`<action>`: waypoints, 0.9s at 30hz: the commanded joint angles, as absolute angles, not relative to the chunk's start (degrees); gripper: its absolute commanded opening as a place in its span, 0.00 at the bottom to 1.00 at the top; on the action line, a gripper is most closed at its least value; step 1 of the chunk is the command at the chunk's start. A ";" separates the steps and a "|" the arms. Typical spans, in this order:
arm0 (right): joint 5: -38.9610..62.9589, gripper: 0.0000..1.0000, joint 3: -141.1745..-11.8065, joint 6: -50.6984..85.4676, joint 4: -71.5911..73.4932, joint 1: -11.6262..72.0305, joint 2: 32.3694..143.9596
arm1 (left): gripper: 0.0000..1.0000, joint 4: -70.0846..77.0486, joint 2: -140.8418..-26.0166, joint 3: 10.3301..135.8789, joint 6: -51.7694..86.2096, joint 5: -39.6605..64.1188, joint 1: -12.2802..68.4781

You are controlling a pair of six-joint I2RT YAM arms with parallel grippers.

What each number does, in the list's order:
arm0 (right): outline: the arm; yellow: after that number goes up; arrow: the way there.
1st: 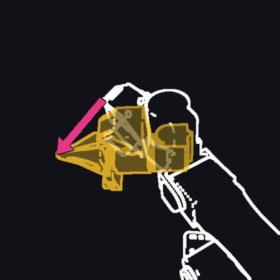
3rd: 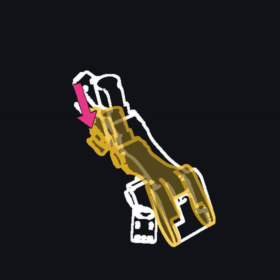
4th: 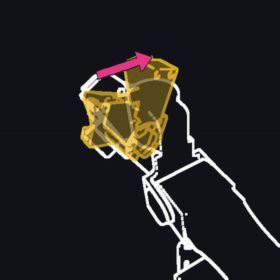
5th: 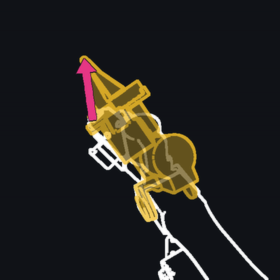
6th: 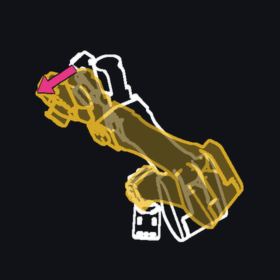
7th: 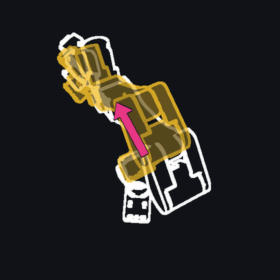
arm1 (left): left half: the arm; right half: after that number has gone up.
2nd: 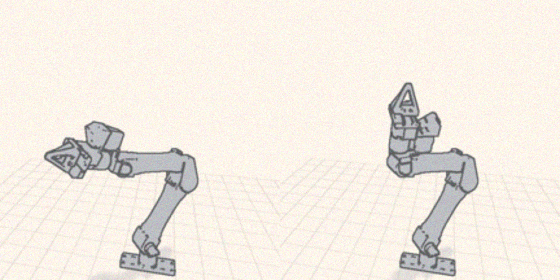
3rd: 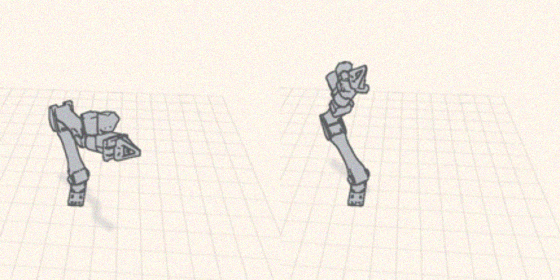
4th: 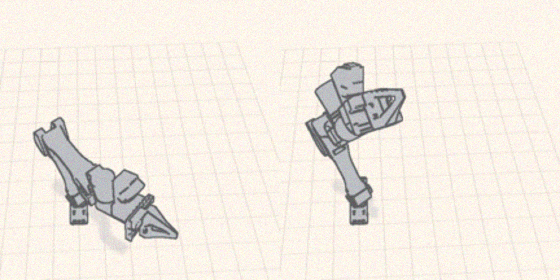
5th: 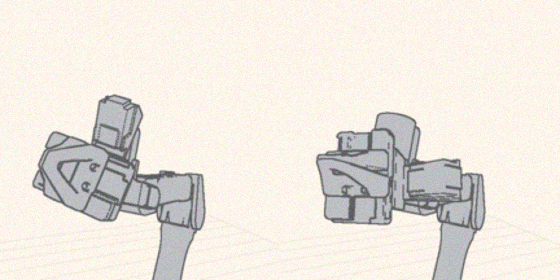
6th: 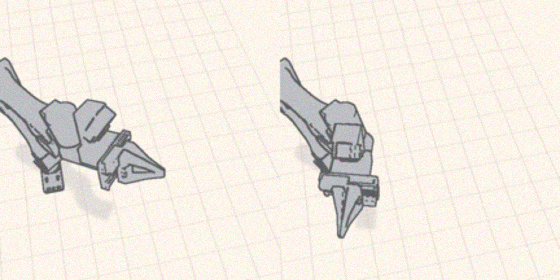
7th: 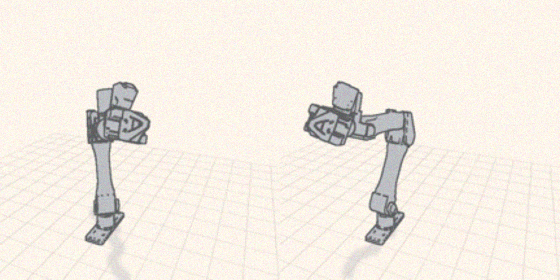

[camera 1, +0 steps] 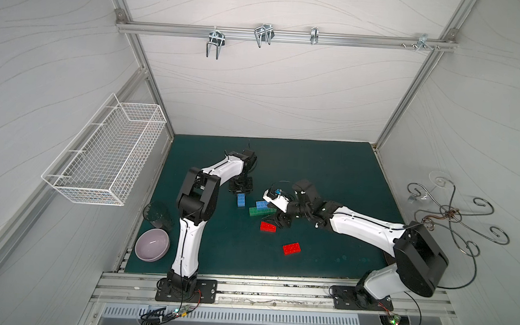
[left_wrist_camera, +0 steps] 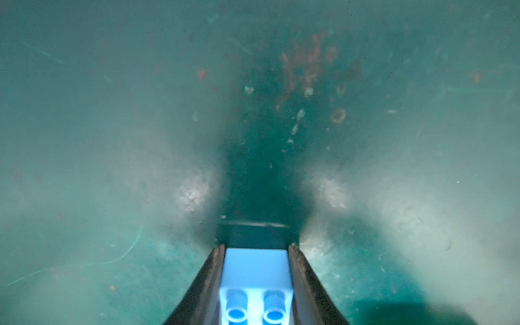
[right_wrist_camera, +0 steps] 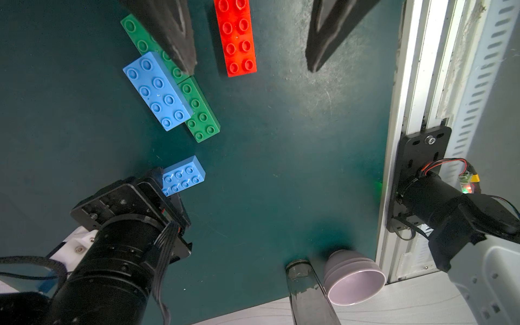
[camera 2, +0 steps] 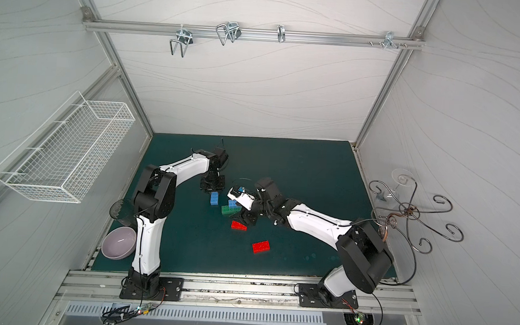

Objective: Assemble a small pinwheel with lego
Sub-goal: Assemble the lego brick with the lego brick.

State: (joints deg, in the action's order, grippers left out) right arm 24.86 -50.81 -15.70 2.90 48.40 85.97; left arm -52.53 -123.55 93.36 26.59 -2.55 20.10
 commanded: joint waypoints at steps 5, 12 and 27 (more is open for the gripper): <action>30.95 0.66 -45.48 -15.67 17.03 48.08 85.90 | 0.21 -52.20 -119.32 92.37 30.69 4.02 19.85; 31.44 0.75 -47.33 -18.37 17.32 46.36 90.12 | 0.19 -51.66 -113.46 91.10 36.30 7.98 19.95; 37.72 0.76 -50.61 -26.53 17.37 45.74 97.38 | 0.17 -55.38 -117.86 94.82 36.74 6.92 23.77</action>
